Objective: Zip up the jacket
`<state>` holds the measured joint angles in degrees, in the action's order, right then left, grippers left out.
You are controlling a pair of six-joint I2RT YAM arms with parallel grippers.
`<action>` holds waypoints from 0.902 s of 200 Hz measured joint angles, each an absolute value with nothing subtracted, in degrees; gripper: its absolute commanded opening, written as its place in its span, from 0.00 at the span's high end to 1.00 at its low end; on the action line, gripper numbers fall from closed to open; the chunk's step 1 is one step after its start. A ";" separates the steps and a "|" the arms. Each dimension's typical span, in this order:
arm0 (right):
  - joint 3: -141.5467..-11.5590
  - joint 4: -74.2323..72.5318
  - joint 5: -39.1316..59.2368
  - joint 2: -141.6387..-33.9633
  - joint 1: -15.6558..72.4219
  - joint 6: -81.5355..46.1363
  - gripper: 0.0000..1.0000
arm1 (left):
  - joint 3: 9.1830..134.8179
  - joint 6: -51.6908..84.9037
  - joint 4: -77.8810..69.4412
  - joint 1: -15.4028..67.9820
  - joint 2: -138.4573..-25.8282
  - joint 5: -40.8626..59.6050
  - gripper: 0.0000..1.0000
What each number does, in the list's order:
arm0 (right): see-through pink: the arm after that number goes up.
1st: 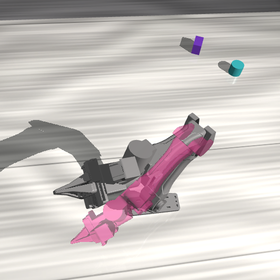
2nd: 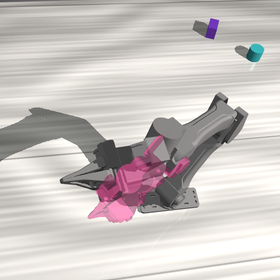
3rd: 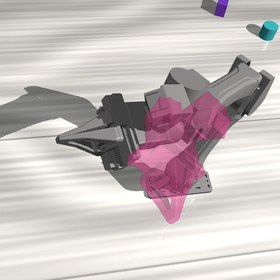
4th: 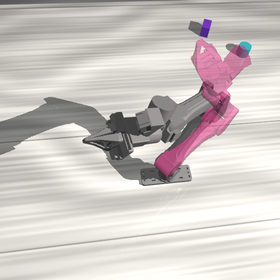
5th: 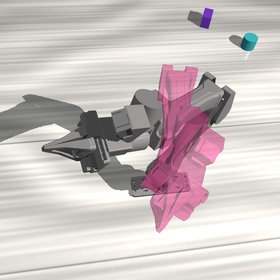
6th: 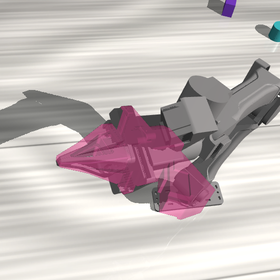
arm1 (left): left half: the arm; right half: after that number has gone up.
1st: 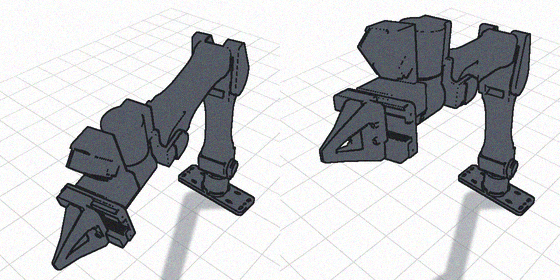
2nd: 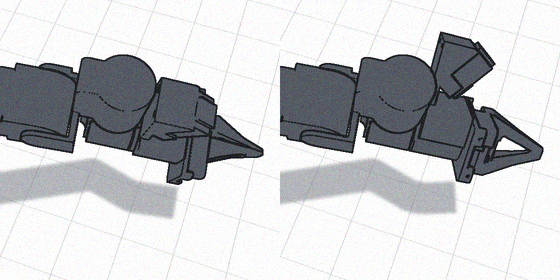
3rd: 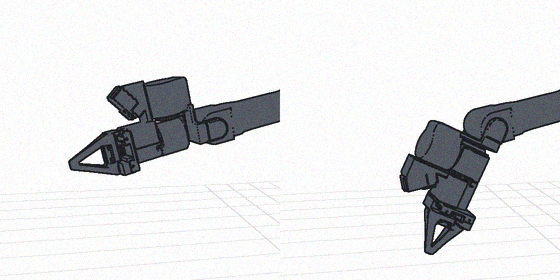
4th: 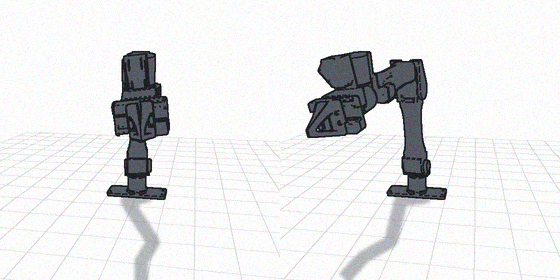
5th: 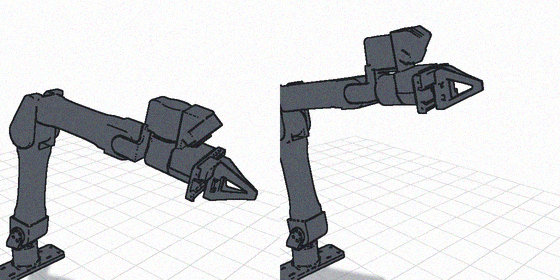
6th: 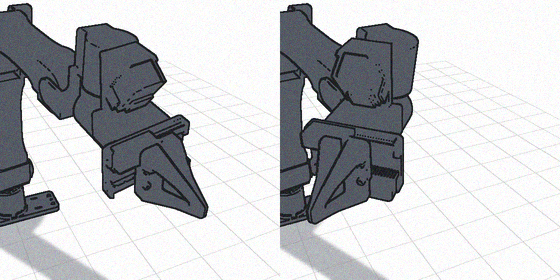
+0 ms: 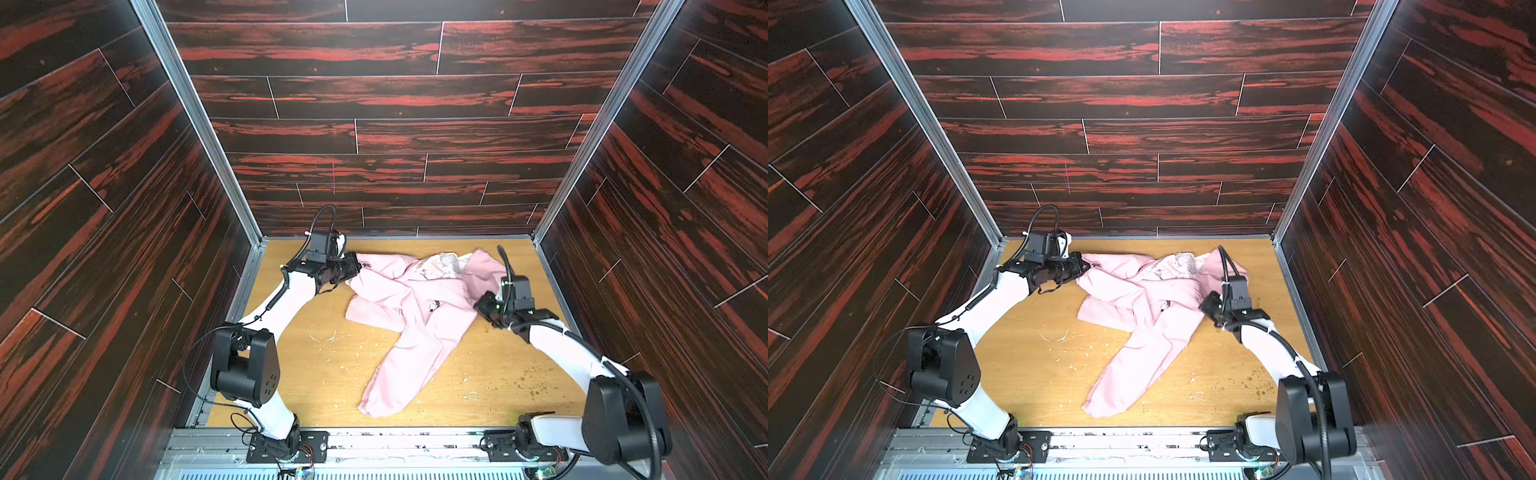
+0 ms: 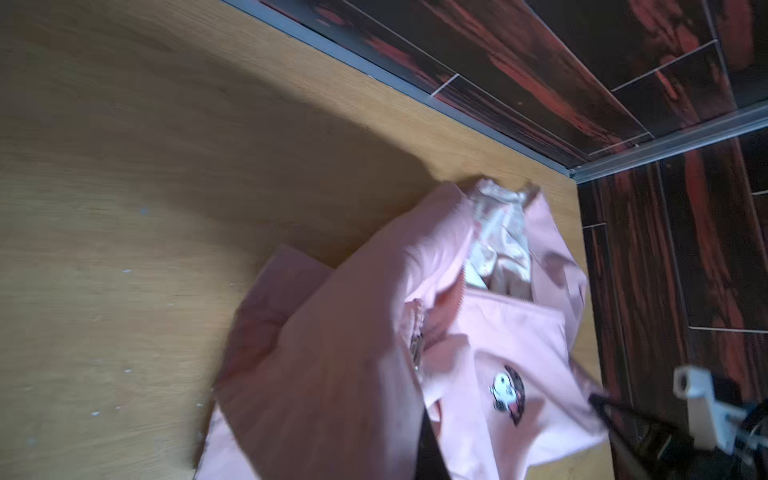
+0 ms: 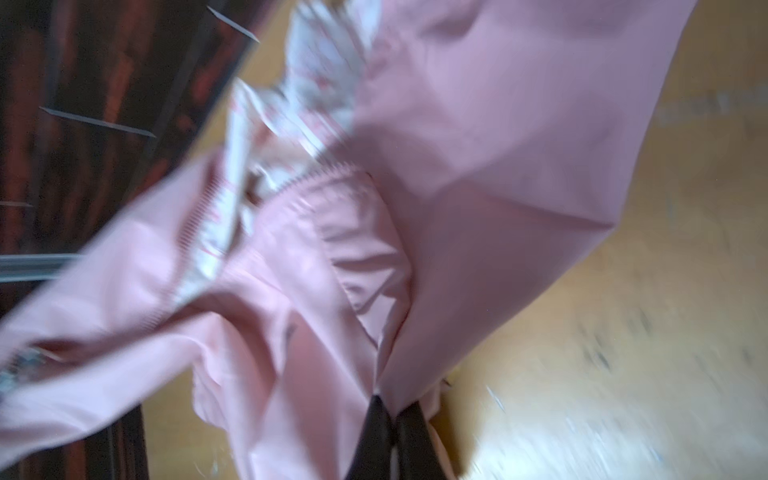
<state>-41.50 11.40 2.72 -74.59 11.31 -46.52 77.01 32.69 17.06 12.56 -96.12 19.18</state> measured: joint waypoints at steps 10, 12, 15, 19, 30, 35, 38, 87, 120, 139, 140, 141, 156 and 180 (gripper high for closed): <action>-39.59 12.60 3.29 -74.28 11.73 -47.16 0.83 | 75.99 32.49 17.12 12.10 -95.79 18.46 1.00; -39.31 12.97 3.46 -74.28 11.86 -47.48 0.81 | 75.75 32.49 17.15 11.99 -95.70 18.35 1.00; -39.00 13.50 3.51 -74.30 11.99 -47.42 0.78 | 75.42 32.42 17.19 11.86 -95.61 18.15 1.00; -38.72 14.35 3.60 -74.37 12.23 -47.86 0.75 | 74.98 32.40 17.19 11.70 -95.50 17.91 1.00; -38.85 16.58 3.60 -74.39 12.80 -47.57 0.67 | 74.19 32.36 17.45 11.22 -95.42 17.41 1.00; -39.16 17.41 3.51 -74.37 13.13 -47.22 0.63 | 74.00 32.36 17.50 11.11 -95.42 17.34 1.00; -39.40 17.85 3.31 -74.35 13.32 -47.46 0.61 | 73.93 32.36 17.54 11.07 -95.42 17.32 1.00; -48.25 25.71 -0.73 -72.47 18.28 -42.06 0.53 | 73.91 32.42 17.08 10.81 -95.31 17.91 1.00; -52.36 29.45 -2.72 -70.35 25.32 -37.93 0.53 | 72.31 32.40 16.67 10.83 -94.28 18.35 1.00; -53.28 29.87 -1.85 -71.13 30.63 -35.70 0.53 | 71.00 32.42 16.71 10.83 -93.34 18.72 1.00; -53.30 29.89 -1.65 -71.26 31.18 -35.57 0.53 | 70.96 32.42 16.71 10.83 -93.32 18.74 1.00; -53.30 29.87 -1.61 -71.31 31.38 -35.48 0.53 | 70.91 32.42 16.69 10.81 -93.27 18.74 1.00; -53.06 29.45 0.69 -72.69 35.68 -33.58 0.53 | 70.24 32.58 16.67 10.83 -92.68 19.07 1.00; -52.90 28.47 5.45 -76.97 42.87 -30.96 0.55 | 69.95 32.95 16.64 10.83 -92.05 19.29 1.00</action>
